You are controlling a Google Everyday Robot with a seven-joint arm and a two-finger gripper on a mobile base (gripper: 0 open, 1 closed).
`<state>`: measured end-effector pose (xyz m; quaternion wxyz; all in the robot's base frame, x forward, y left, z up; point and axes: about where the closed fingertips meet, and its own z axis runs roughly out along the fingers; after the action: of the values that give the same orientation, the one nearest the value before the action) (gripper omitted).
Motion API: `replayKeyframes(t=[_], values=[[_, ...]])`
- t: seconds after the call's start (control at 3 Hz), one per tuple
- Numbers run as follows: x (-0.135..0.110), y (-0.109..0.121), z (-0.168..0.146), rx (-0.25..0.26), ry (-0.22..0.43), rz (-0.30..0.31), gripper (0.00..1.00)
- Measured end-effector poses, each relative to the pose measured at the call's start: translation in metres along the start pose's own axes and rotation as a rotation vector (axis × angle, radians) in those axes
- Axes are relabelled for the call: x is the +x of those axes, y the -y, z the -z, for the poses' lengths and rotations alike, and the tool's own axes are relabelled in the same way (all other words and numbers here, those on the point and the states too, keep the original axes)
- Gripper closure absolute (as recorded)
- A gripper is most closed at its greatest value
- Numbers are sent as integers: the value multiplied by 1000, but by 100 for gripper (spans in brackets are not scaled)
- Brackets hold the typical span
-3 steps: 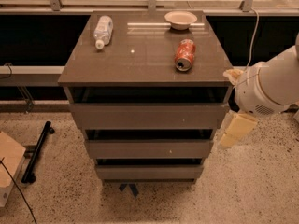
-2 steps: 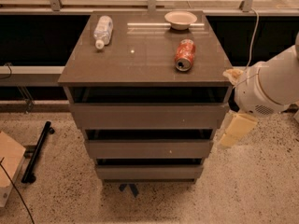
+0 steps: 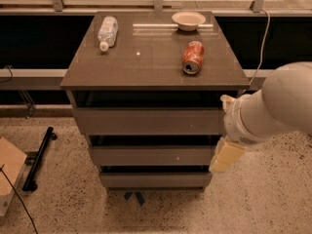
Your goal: Open bottom drawer
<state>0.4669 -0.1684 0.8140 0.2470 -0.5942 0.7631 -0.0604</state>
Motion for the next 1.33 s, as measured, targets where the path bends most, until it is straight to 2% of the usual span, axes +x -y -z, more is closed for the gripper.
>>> replayKeyframes(t=[0.33,0.67,1.33], values=[[21,-14,-33,-13,10,-52,0],[51,-31,-80,-52,6,-88,0],[93,-51,-164,-156,-3,-177,0]])
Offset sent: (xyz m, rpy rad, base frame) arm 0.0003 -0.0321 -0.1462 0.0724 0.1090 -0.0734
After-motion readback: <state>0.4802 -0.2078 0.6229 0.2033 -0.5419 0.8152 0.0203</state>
